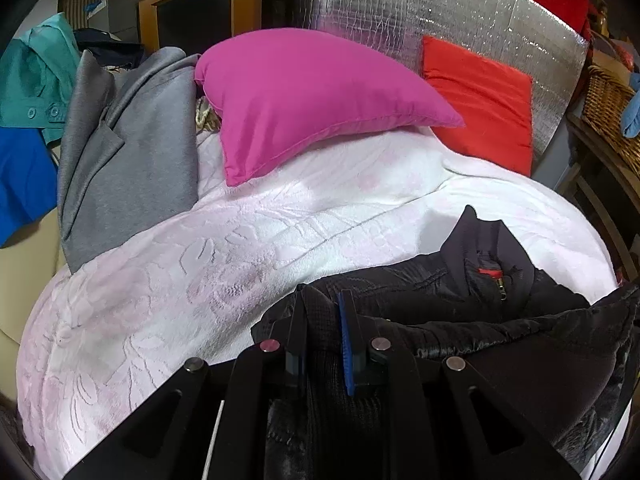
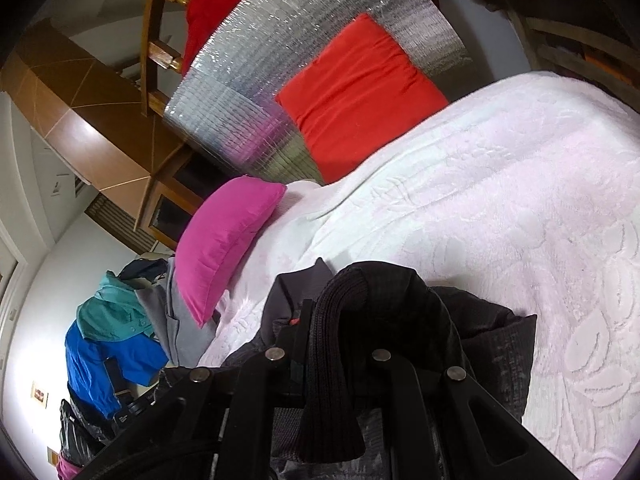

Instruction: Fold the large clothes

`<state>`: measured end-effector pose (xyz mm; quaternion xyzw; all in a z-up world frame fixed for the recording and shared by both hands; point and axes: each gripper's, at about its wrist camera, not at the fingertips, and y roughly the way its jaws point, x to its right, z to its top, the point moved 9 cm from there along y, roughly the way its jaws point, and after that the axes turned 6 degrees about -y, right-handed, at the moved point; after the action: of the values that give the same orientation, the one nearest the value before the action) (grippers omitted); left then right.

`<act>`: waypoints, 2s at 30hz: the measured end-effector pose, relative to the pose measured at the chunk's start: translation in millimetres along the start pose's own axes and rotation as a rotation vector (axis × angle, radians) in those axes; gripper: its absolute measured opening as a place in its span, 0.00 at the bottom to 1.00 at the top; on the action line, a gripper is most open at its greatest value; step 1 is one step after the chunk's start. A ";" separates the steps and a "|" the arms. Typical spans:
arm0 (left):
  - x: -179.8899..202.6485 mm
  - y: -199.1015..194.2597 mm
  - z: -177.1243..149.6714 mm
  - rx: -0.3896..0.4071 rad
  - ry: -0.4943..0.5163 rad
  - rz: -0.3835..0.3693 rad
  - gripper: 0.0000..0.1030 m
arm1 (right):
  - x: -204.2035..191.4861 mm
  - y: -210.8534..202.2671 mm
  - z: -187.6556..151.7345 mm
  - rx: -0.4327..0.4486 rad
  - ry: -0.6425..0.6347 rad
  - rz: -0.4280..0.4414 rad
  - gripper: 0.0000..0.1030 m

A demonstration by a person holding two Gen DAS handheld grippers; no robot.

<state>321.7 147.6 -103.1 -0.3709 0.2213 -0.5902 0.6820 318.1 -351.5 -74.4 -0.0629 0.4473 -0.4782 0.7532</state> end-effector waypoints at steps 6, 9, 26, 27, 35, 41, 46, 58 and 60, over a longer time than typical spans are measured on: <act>3.8 20.8 2.2 -0.037 0.011 0.012 0.14 | 19.8 23.3 1.0 -0.032 0.026 -0.028 0.11; 4.8 33.3 1.9 -0.063 0.011 0.019 0.14 | 29.2 35.2 1.2 -0.049 0.039 -0.044 0.11; 4.9 81.4 -15.0 -0.142 0.060 0.084 0.15 | 76.8 78.8 -19.4 -0.131 0.117 -0.120 0.11; 5.3 81.8 -16.1 -0.140 0.069 0.090 0.15 | 77.7 79.8 -21.1 -0.132 0.119 -0.123 0.11; 4.3 85.6 -18.0 -0.140 0.074 0.098 0.15 | 80.4 82.7 -26.9 -0.135 0.113 -0.145 0.11; 4.8 89.6 -20.1 -0.142 0.078 0.100 0.15 | 81.8 84.8 -28.4 -0.140 0.109 -0.153 0.11; 5.7 92.8 -20.4 -0.148 0.080 0.104 0.16 | 82.8 86.0 -28.9 -0.148 0.114 -0.159 0.12; 0.5 68.6 -1.2 -0.138 -0.067 -0.074 0.57 | 68.5 69.0 -20.4 -0.120 0.191 -0.036 0.61; -3.1 58.4 7.3 -0.098 -0.095 -0.103 0.67 | 62.7 62.3 -13.0 -0.093 0.180 -0.035 0.74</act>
<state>363.9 154.0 -143.8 -0.4423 0.1978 -0.5947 0.6415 358.9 -362.6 -153.2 -0.0624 0.5337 -0.4739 0.6977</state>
